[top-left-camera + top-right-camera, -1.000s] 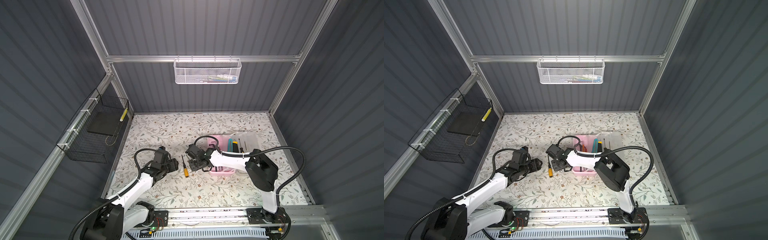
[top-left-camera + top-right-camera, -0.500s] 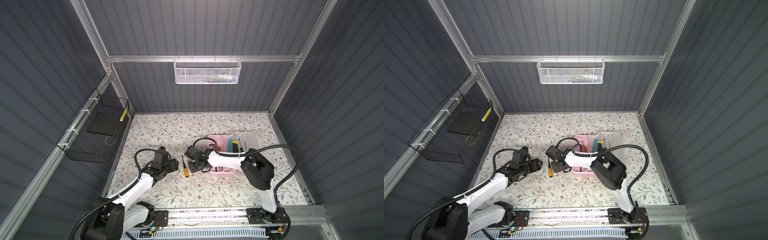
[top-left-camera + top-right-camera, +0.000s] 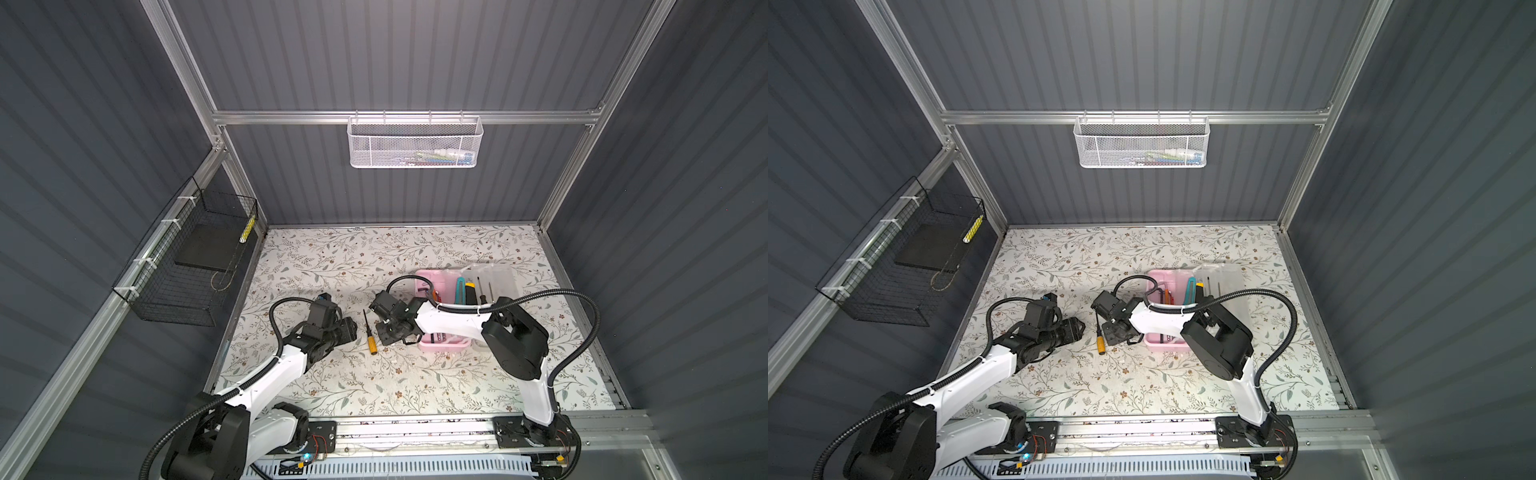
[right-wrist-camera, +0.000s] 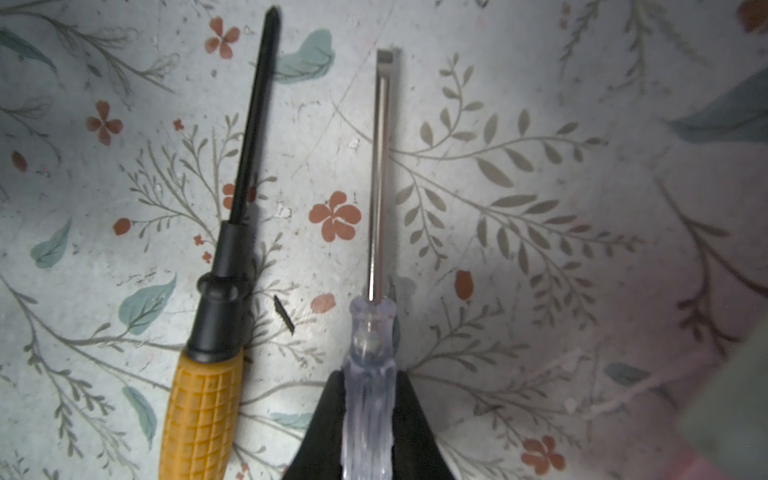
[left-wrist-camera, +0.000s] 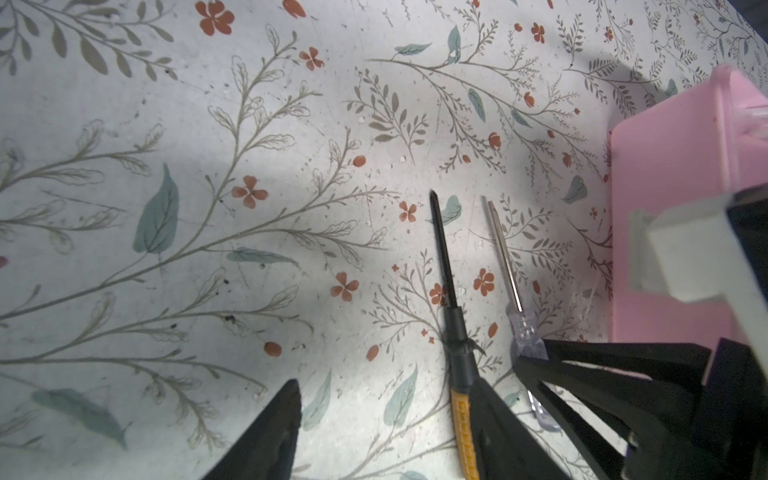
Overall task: Pack the tool kit
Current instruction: 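Lift the clear-handled screwdriver with the right gripper and carry it into the box, then lower the screwdriver beside the others and open the right gripper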
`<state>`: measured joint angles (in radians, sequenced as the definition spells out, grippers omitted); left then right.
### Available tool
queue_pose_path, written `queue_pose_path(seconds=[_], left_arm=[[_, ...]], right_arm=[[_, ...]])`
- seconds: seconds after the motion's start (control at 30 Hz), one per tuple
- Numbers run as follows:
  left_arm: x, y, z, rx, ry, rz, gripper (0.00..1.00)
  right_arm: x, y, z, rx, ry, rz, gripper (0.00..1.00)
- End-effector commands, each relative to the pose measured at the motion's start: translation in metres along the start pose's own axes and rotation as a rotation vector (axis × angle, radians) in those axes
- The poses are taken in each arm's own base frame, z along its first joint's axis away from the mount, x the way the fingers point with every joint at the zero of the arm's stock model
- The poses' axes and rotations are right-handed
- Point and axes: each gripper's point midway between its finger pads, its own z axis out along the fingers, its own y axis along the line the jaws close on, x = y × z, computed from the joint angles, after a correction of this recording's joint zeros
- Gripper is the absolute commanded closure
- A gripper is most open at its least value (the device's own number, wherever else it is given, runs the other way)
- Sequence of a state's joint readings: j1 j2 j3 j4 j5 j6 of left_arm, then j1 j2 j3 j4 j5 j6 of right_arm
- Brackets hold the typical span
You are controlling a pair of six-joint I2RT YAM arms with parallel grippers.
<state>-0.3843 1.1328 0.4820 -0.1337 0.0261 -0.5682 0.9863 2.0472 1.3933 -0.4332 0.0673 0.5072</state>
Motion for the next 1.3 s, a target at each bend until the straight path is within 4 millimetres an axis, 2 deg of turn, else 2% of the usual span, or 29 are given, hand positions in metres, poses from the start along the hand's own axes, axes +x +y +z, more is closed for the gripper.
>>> queue_pose_path(seconds=[0.0,0.13,0.23,0.3,0.4,0.47,0.57,0.67,0.8,1.0,1.13,1.27], left_arm=[[0.0,0.003,0.0,-0.008,-0.006,-0.01,0.35],[-0.002,0.003,-0.003,-0.008,-0.016,-0.008,0.35],[-0.003,0.003,-0.004,-0.008,-0.02,-0.008,0.35],[-0.003,0.002,-0.003,-0.006,-0.021,-0.008,0.35],[-0.005,0.001,-0.003,0.0,-0.024,-0.007,0.35],[-0.005,0.0,-0.003,0.003,-0.026,-0.008,0.35],[-0.004,0.0,0.0,0.007,-0.024,-0.005,0.35],[-0.002,0.0,0.003,0.01,-0.018,-0.005,0.35],[-0.001,0.0,0.006,0.014,-0.011,-0.008,0.35],[0.0,0.0,0.009,0.014,-0.003,-0.003,0.35],[0.001,-0.001,0.011,0.018,0.004,-0.005,0.35],[0.002,0.0,0.012,0.013,0.007,-0.005,0.35]], right_arm=[[-0.004,0.006,-0.02,-0.032,-0.027,-0.012,1.0],[-0.018,0.001,-0.068,-0.024,-0.113,-0.03,1.0],[-0.025,-0.014,-0.107,0.01,-0.183,-0.031,1.0],[-0.026,-0.031,-0.129,0.053,-0.212,-0.025,1.0],[-0.024,-0.07,-0.164,0.143,-0.252,0.007,1.0],[-0.02,-0.105,-0.188,0.225,-0.283,0.044,1.0],[-0.009,-0.158,-0.216,0.342,-0.294,0.101,1.0],[0.007,-0.202,-0.236,0.448,-0.289,0.158,1.0],[0.026,-0.237,-0.248,0.504,-0.29,0.227,1.0],[0.051,-0.274,-0.24,0.606,-0.233,0.295,1.0],[0.06,-0.288,-0.232,0.653,-0.198,0.318,1.0],[0.064,-0.293,-0.228,0.678,-0.17,0.321,1.0]])
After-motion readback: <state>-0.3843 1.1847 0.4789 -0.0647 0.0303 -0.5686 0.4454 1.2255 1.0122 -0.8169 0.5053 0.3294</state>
